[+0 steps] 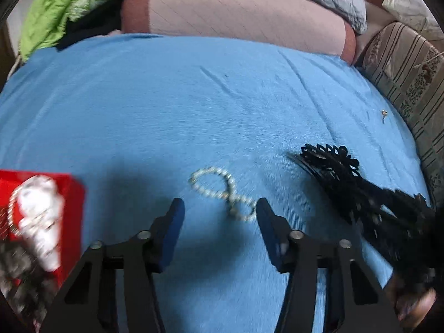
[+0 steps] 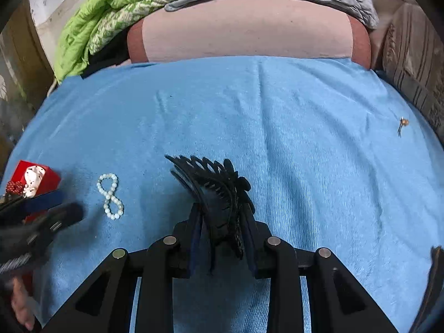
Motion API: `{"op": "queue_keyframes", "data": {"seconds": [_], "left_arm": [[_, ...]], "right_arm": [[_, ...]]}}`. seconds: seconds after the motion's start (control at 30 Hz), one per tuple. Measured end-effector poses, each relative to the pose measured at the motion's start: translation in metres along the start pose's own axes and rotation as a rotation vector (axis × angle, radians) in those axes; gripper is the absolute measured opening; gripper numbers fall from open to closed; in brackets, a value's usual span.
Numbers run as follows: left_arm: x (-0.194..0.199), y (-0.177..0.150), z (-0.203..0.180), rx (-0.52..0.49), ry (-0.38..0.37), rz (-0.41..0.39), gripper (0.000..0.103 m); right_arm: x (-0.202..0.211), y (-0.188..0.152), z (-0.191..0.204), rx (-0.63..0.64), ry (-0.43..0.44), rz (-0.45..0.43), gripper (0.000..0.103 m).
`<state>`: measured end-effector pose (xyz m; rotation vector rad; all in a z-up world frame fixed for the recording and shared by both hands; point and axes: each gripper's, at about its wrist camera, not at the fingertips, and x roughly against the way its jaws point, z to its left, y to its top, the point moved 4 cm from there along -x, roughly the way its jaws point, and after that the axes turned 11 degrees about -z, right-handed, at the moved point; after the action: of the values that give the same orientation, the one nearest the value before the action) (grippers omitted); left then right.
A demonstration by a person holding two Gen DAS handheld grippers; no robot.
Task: Organize jewelry
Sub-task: 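Grasp the small figure-eight pearl bracelet with the left tool, then carry the black claw clip and small pearl bracelet over the red tray with both tools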
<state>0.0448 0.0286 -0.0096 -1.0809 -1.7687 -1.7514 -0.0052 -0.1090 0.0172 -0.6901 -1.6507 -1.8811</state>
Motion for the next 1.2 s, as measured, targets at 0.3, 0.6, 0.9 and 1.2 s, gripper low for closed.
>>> {"op": "queue_keyframes", "data": {"seconds": [0.3, 0.6, 0.9, 1.2], "left_arm": [[-0.025, 0.002, -0.012, -0.070, 0.067, 0.005, 0.016], [-0.002, 0.001, -0.023, -0.084, 0.061, -0.010, 0.005], [0.058, -0.009, -0.044, -0.166, 0.115, -0.089, 0.005], [0.118, -0.024, -0.042, -0.207, 0.198, -0.177, 0.005]], "right_arm": [[-0.016, -0.004, -0.012, -0.086, 0.079, -0.024, 0.052], [-0.013, -0.001, -0.001, -0.087, 0.113, -0.051, 0.035], [0.011, -0.005, -0.005, -0.111, 0.108, -0.091, 0.035], [0.047, -0.017, 0.005, -0.119, 0.119, -0.114, 0.035]]}}
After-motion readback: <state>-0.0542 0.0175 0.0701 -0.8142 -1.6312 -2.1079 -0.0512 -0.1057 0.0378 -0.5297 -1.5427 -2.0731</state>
